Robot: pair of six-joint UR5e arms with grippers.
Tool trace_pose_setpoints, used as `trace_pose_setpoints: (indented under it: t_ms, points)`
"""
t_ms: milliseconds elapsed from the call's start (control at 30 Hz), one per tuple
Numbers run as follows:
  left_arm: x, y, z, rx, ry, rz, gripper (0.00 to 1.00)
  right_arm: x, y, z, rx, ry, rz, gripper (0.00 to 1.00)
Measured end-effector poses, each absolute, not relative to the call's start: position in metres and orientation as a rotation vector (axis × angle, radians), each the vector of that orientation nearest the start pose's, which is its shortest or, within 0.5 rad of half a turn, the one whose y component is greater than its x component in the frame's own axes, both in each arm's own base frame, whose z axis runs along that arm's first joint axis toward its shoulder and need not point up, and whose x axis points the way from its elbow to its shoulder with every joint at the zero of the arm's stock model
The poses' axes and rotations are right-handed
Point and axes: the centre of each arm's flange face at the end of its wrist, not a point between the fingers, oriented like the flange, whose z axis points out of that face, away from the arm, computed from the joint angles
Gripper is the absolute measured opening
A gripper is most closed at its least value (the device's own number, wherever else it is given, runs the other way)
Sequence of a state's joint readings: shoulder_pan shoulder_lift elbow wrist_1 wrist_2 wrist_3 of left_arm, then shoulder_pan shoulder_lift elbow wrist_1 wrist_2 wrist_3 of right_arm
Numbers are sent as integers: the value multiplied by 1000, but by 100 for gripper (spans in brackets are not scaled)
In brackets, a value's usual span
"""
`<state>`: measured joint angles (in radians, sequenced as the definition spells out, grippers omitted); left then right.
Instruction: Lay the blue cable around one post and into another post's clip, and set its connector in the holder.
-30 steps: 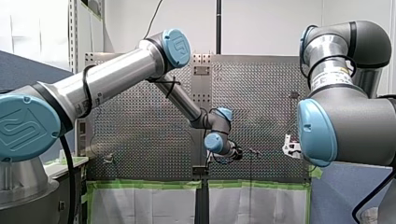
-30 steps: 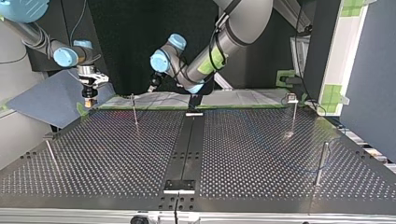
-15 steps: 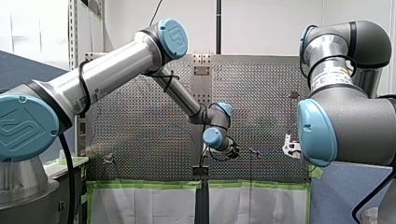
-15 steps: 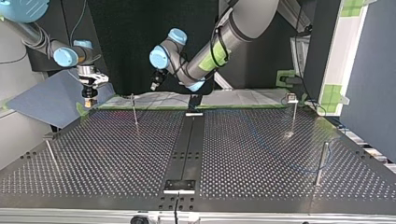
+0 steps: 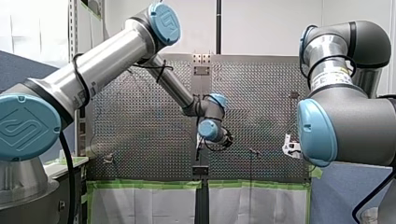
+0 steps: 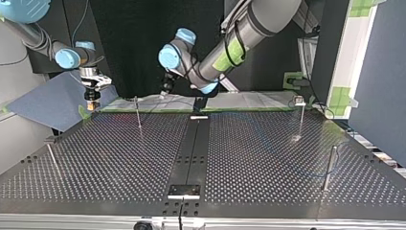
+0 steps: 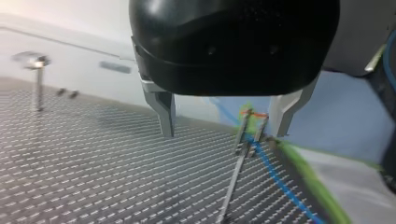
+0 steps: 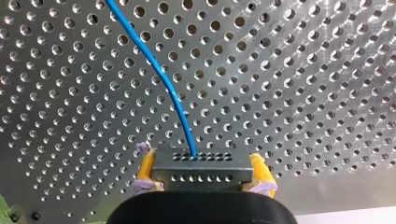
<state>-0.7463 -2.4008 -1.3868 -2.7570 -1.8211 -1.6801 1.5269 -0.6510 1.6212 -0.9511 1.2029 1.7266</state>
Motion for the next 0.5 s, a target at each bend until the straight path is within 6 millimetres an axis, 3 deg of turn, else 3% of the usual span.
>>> trace_pose_setpoints:
  t_ms: [500]
  points:
    - [417, -526, 136, 257, 1750, -461, 100, 146, -657, -4, 1392, -1205, 1574, 0]
